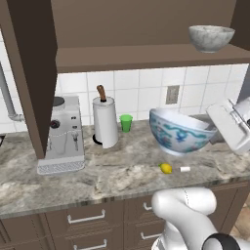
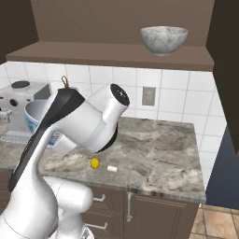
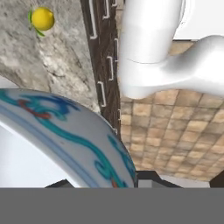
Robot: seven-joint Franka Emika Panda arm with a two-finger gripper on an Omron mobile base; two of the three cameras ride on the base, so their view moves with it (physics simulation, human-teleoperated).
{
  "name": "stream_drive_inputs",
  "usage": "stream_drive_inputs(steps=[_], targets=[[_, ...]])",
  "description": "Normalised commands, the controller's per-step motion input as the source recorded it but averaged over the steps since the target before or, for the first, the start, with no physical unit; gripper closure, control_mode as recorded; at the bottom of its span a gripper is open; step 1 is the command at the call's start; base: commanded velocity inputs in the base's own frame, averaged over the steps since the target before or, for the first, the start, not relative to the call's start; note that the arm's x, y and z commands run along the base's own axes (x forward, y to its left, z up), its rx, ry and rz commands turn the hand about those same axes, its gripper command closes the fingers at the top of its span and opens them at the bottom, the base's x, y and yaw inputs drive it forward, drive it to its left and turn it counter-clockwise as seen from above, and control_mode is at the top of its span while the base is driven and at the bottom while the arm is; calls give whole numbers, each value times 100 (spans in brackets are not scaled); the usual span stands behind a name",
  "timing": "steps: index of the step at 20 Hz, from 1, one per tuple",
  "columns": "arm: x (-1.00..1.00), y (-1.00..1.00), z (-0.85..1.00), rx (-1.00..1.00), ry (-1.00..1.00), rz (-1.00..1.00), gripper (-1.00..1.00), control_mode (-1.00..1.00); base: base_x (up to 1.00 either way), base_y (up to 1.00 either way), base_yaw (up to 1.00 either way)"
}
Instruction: Pick both bowls and place them on the counter. Then place the lemon in one bowl and place the marshmallow in the other bowl.
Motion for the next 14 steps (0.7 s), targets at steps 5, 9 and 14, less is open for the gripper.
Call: stream_drive_inputs(steps=[5, 9, 14], targets=[[61, -21, -50, 0, 7, 0, 100, -100, 0, 0, 0], [64, -20, -51, 0, 0, 0, 100, -100, 0, 0, 0], [68, -20, -51, -4, 0, 1, 100, -100, 0, 0, 0]])
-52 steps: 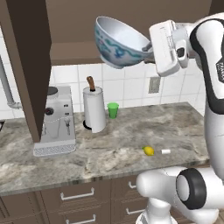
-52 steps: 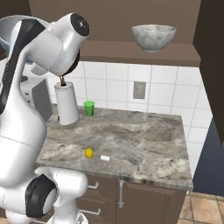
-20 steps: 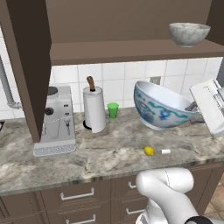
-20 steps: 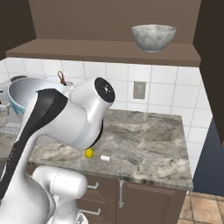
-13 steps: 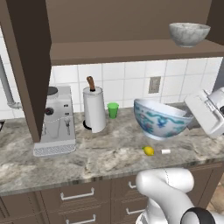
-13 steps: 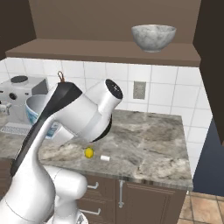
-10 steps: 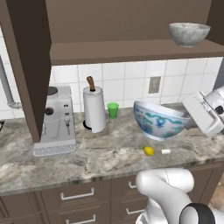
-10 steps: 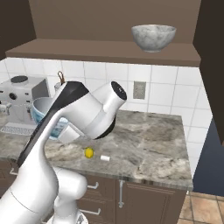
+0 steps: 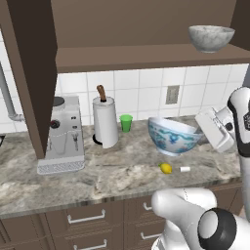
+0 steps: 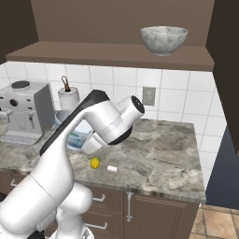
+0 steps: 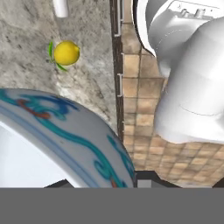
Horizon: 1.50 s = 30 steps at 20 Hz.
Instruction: Pick both bowls and place them on the counter. Then place the lemon in one bowl and place the marshmallow in the other bowl.
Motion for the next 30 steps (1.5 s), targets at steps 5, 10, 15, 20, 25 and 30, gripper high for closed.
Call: stream_drive_inputs(steps=[5, 10, 15, 20, 25, 30], targets=[[61, -16, -33, -11, 0, 2, 100, -100, 0, 0, 0], [59, -15, -27, -6, 0, 3, 100, -100, 0, 0, 0], [47, -18, -35, -6, -2, 5, 100, -100, 0, 0, 0], [35, -22, -37, -6, -5, 5, 100, -100, 0, 0, 0], [37, -19, -37, -4, -7, 3, 100, -100, 0, 0, 0], [42, -18, -31, 0, -3, 0, 100, -100, 0, 0, 0]])
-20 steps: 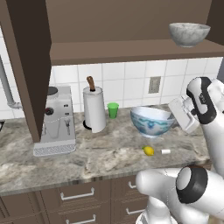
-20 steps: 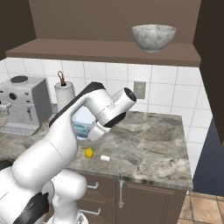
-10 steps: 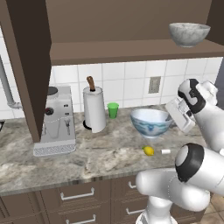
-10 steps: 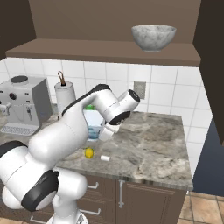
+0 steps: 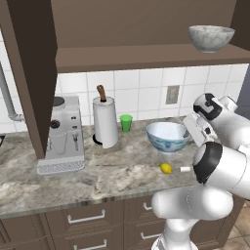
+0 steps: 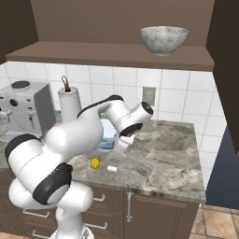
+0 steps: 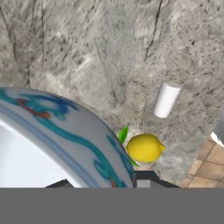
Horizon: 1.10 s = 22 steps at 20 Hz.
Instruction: Pick both bowls and place them on the counter. Then place the lemon in one bowl and place the marshmallow in the other bowl.
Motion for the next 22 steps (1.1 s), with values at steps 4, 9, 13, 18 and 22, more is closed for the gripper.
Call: stream_drive_inputs(steps=[4, 9, 13, 18, 22], targets=[[44, -18, -29, 0, 0, 0, 100, -100, 0, 0, 0], [43, -12, -30, 0, 0, 0, 100, -100, 0, 0, 0], [36, -1, -30, 0, 0, 0, 100, -100, 0, 0, 0], [30, 0, -35, -1, 0, 0, 100, -100, 0, 0, 0], [35, -3, -33, -2, 0, 0, 100, -100, 0, 0, 0]])
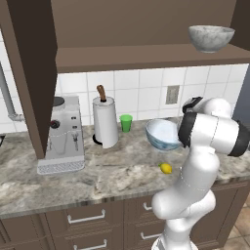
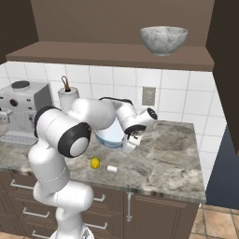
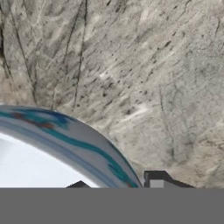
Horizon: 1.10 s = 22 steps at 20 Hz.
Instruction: Pick both bowls and place them on the counter. Then place the lemon in one bowl and place the marshmallow in the other bowl.
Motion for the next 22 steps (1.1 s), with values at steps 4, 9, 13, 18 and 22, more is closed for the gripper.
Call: stream_drive_inputs(steps=[4, 9, 13, 18, 22], targets=[[34, -7, -31, -1, 0, 0, 100, -100, 0, 0, 0], [10, -2, -19, -1, 0, 0, 100, -100, 0, 0, 0], [-18, 8, 0, -1, 0, 0, 100, -100, 0, 0, 0], [-21, 9, 0, -11, 0, 0, 100, -100, 0, 0, 0], [-26, 6, 0, -16, 0, 0, 100, -100, 0, 0, 0]])
